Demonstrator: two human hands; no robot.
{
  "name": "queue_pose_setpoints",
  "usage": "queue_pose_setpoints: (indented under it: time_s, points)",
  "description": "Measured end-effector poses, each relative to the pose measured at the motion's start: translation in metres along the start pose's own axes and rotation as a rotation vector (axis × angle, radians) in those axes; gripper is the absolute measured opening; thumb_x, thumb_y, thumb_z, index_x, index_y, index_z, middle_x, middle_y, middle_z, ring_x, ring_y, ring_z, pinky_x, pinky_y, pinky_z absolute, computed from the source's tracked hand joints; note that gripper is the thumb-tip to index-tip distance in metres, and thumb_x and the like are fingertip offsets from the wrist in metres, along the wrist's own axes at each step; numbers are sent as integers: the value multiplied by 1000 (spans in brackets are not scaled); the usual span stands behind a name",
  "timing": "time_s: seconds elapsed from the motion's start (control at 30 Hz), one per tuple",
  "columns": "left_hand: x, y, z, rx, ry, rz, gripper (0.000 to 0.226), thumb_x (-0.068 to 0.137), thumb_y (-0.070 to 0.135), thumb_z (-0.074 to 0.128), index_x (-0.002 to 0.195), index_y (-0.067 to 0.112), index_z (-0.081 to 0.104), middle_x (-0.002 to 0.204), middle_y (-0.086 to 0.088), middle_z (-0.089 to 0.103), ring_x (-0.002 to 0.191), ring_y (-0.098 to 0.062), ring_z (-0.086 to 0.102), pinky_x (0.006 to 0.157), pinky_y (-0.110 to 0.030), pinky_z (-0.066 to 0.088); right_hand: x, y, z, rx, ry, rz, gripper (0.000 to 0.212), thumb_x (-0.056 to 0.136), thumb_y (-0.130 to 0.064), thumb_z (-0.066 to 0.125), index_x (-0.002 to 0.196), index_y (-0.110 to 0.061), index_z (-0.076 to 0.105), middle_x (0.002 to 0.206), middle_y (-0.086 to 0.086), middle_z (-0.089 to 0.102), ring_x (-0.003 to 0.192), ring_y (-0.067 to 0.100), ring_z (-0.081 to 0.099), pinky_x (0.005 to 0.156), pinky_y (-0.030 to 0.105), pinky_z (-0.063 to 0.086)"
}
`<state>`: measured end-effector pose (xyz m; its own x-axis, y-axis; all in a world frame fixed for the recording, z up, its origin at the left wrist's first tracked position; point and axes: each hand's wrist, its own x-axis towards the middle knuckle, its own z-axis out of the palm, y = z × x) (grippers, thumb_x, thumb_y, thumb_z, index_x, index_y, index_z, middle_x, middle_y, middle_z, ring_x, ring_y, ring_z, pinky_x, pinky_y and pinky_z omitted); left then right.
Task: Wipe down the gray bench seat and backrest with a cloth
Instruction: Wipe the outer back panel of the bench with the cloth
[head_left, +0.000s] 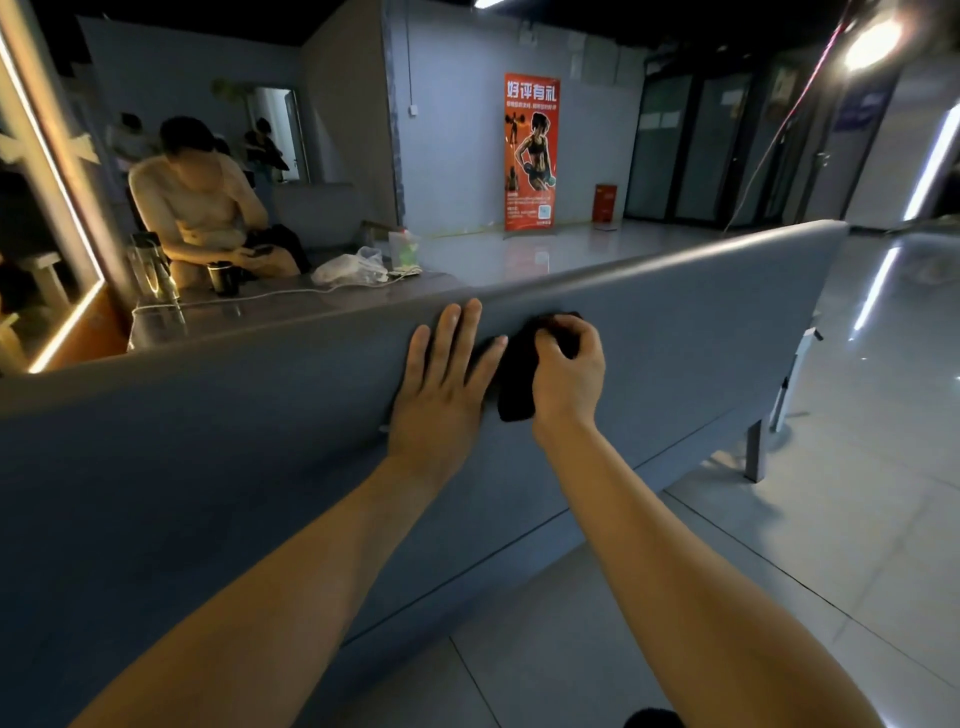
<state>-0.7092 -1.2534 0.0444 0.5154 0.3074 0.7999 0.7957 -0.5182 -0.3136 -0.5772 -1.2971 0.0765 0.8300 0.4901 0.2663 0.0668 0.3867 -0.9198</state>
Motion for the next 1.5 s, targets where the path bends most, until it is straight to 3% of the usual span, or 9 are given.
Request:
queue_pose_setpoints:
  time_s: [0.17, 0.3, 0.43, 0.67, 0.83, 0.93, 1.1, 1.3, 1.5]
  points:
    - [1, -3, 8, 12, -8, 32, 76, 94, 26, 62, 160, 21, 25, 170, -15, 1, 157, -34, 1, 126, -49, -7, -12, 16, 24, -52, 42, -46, 13, 96, -15, 61, 104, -26, 60, 102, -8, 68, 98, 10, 65, 89, 28, 52]
    - [0, -2, 9, 18, -15, 26, 73, 97, 18, 48, 162, 25, 15, 170, -12, -9, 156, -32, -6, 124, -48, -13, -46, 65, 28, -123, -39, 254, 22, 96, -5, 52, 96, -27, 56, 98, -2, 66, 96, 22, 66, 84, 38, 56]
    - [-1, -4, 4, -8, -47, 26, 74, 96, 14, 42, 163, 25, 12, 169, -12, -11, 156, -31, -11, 124, -47, -15, -48, 65, 15, -216, -96, 363, 24, 94, -8, 57, 88, -31, 55, 101, 5, 68, 91, 26, 67, 87, 48, 59]
    - [-17, -3, -5, -74, -34, 19, 79, 92, 19, 57, 161, 15, 20, 170, -11, 0, 157, -30, -2, 126, -45, -8, -24, -8, 17, -20, -39, 24, 10, 97, -15, 61, 103, -24, 61, 101, -7, 67, 96, 10, 64, 85, 25, 54]
    - [-68, -15, -2, -31, -88, 42, 64, 98, 13, 25, 161, 9, 19, 170, -9, 5, 157, -27, 2, 127, -43, -2, -56, 44, 30, -185, -122, 257, 13, 99, -10, 51, 109, -16, 55, 100, 3, 65, 87, 19, 62, 65, 23, 47]
    - [-85, -23, -1, -40, -109, 29, 63, 97, 6, 28, 160, 10, 25, 170, -7, 11, 156, -24, 7, 127, -40, -1, -76, 72, 33, -262, -186, 422, 12, 99, -12, 49, 107, -20, 54, 103, 6, 65, 87, 22, 63, 73, 33, 53]
    - [-100, -38, -26, -101, -2, -109, 73, 95, 7, 58, 161, 16, 26, 169, -6, 14, 157, -24, 11, 127, -47, 5, -66, 59, 22, -197, -143, 328, 17, 94, -12, 56, 106, -20, 63, 104, 4, 69, 95, 22, 67, 83, 38, 58]
    - [-111, -70, -22, -22, 32, -117, 89, 96, 11, 66, 163, 14, 8, 170, -1, 8, 156, -18, 7, 127, -41, -2, -106, 32, 52, -26, -148, 26, 21, 94, -6, 55, 108, -20, 61, 99, -9, 66, 84, -4, 60, 70, 11, 46]
    - [-112, -79, -15, -7, -57, -83, 104, 88, 12, 71, 162, 14, -3, 169, 4, -15, 156, -15, -11, 124, -38, -14, -141, 44, 57, -96, -412, 5, 30, 90, 4, 54, 106, -20, 64, 99, -11, 67, 87, -11, 60, 70, 2, 44]
